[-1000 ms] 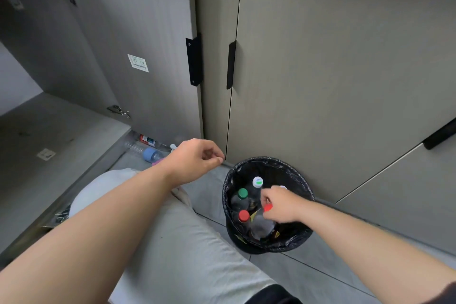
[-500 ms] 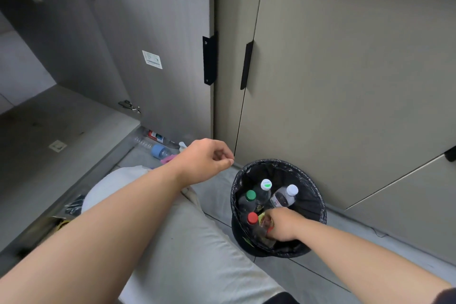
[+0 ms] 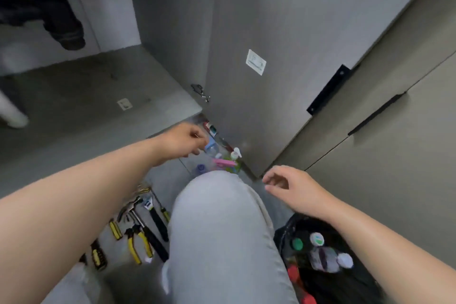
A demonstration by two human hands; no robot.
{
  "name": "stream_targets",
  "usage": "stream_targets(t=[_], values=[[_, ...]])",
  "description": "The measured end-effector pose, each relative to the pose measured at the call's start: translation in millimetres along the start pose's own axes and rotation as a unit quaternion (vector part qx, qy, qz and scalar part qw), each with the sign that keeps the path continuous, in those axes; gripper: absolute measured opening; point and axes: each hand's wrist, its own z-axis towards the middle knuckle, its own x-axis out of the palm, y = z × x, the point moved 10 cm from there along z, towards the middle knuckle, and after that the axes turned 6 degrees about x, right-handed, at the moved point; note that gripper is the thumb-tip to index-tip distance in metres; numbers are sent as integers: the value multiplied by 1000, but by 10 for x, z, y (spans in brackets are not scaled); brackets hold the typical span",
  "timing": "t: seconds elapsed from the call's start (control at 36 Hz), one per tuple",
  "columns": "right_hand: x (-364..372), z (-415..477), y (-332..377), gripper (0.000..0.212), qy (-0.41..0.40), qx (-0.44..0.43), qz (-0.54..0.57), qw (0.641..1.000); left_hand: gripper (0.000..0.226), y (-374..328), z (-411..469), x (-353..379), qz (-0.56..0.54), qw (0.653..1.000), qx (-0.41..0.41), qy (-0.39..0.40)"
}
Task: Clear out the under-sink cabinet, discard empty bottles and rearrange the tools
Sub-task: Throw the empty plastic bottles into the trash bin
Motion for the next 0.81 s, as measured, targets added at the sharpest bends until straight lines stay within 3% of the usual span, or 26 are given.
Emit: stream_targets(t=[0.19,0.31,0.44,0.56,0.69,0.75,0.81], values=[[403,1467,622,25,71,18,-2,997,19,969,229,-509,77,995,-43,52],[888,2364,726,15,132,61,-47,988,20,1409,400,-696,117,990,-56,60],[1452,3170,518,59,142,137,-118,973,22,1803,619,-704,45,996,-45,56],[1803,3628,445,66,141,168,-195,956,17,2205,798,-644,-71,995,-76,-12],[2037,3927,271,100,116,228,-207,944,14,2609,882,-386,-215,968,-122,-44],[2117,3968,246,100,110,236,-206,943,12,2734,894,-275,-234,962,-136,-27],[2194,3975,225,84,104,258,-176,944,12,2807,914,-204,-235,961,-145,-21]])
